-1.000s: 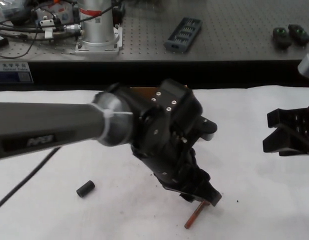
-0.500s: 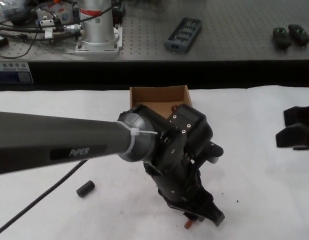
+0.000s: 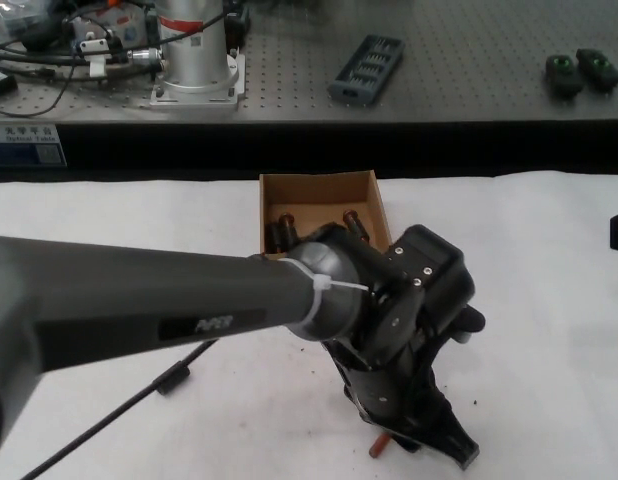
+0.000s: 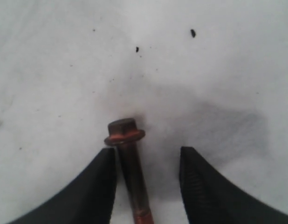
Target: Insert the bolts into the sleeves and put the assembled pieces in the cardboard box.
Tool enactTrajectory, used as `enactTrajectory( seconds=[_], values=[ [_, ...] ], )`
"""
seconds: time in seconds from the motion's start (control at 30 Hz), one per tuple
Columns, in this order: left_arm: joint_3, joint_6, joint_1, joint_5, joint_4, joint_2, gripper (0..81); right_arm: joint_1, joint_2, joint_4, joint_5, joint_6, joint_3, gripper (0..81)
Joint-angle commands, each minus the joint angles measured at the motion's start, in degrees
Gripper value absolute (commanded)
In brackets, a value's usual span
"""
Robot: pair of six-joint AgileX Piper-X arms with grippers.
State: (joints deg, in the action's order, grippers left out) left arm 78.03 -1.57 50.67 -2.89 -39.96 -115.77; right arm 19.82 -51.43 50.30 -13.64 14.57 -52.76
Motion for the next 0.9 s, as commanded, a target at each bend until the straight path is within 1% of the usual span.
enactTrajectory(
  seconds=[0.0,0.03,0.17,0.2,0.23,0.27,0.37,0.4,0.6,0.67,0.77,0.87],
  values=[
    [0.0,0.2,0.2,4.0,-3.8,-0.9,28.1,-0.4,0.5,-0.5,0.3,-0.3,-0.2,25.8],
    [0.0,0.5,0.2,5.5,-4.2,-0.9,27.4,-0.4,0.5,-0.5,0.3,-0.3,-0.2,25.8],
    [0.0,1.9,0.2,7.6,-5.1,-0.9,27.2,-0.4,0.5,-0.5,0.3,-0.3,-0.2,25.8],
    [0.0,1.9,0.2,8.1,-5.4,-0.9,25.6,-0.4,0.5,-0.5,0.3,-0.3,-0.2,25.8],
    [0.0,1.9,0.2,8.2,-5.7,-0.9,23.2,-0.4,0.5,-0.5,0.3,-0.3,-0.2,25.8],
    [0.0,1.9,0.2,8.2,-6.0,-0.9,18.7,-0.4,0.5,-0.5,0.3,-0.3,-0.2,25.8],
    [0.1,1.9,0.2,8.1,-6.6,-0.9,2.4,-0.4,0.5,-0.5,0.3,-0.3,-0.2,25.8],
    [0.1,2.1,0.2,7.8,-6.7,-0.9,0.4,-0.4,0.5,-0.6,0.3,-0.3,-0.2,25.8],
    [0.1,1.9,0.2,5.4,-6.9,-0.7,0.6,-0.4,0.5,-0.6,0.3,-0.3,-0.2,25.8],
    [0.1,1.0,0.0,3.6,-6.9,0.1,0.6,-0.4,0.5,-0.9,0.3,-0.8,-0.2,25.8],
    [0.1,-2.9,-1.3,1.9,-5.2,3.0,0.6,-0.4,0.2,-1.0,0.6,-5.1,-0.2,25.8],
    [-0.2,-3.9,-3.3,1.0,-3.1,7.9,0.6,-0.4,-1.2,-0.2,2.9,-11.3,-0.2,24.2]
  ],
)
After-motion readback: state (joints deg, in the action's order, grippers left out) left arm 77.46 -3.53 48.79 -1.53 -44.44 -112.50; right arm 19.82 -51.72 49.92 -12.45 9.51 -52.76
